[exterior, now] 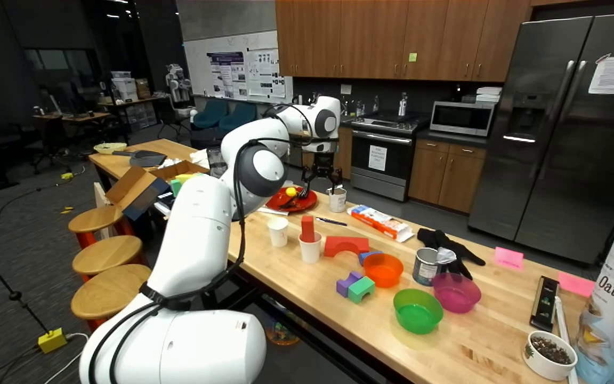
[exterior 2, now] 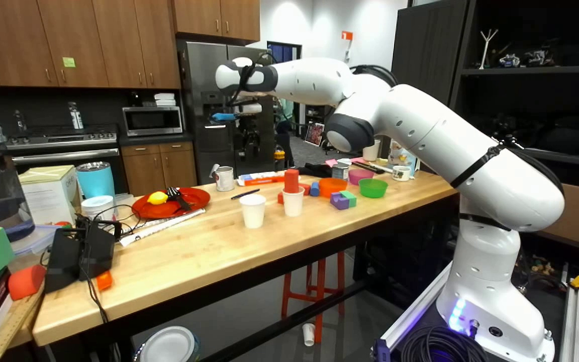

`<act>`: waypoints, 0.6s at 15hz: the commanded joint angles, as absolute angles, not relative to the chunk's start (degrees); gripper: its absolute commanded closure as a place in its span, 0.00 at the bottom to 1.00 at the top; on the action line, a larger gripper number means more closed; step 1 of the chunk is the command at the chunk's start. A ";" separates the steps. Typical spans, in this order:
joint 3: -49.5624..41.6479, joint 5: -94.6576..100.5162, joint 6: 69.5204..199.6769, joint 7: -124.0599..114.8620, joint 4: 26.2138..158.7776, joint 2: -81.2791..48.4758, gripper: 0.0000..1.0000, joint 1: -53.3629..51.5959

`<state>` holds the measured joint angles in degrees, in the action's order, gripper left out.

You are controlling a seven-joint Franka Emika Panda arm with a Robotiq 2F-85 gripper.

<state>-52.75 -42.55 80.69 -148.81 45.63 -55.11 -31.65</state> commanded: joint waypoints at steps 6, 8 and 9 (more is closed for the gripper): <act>-75.11 -55.14 87.67 -148.84 76.56 -55.39 0.00 -62.36; -77.66 -56.75 88.69 -148.82 81.85 -56.38 0.00 -67.43; -78.94 -57.73 88.94 -148.86 84.15 -57.13 0.00 -69.77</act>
<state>-73.99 -54.43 86.23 -148.86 75.15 -56.12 -62.40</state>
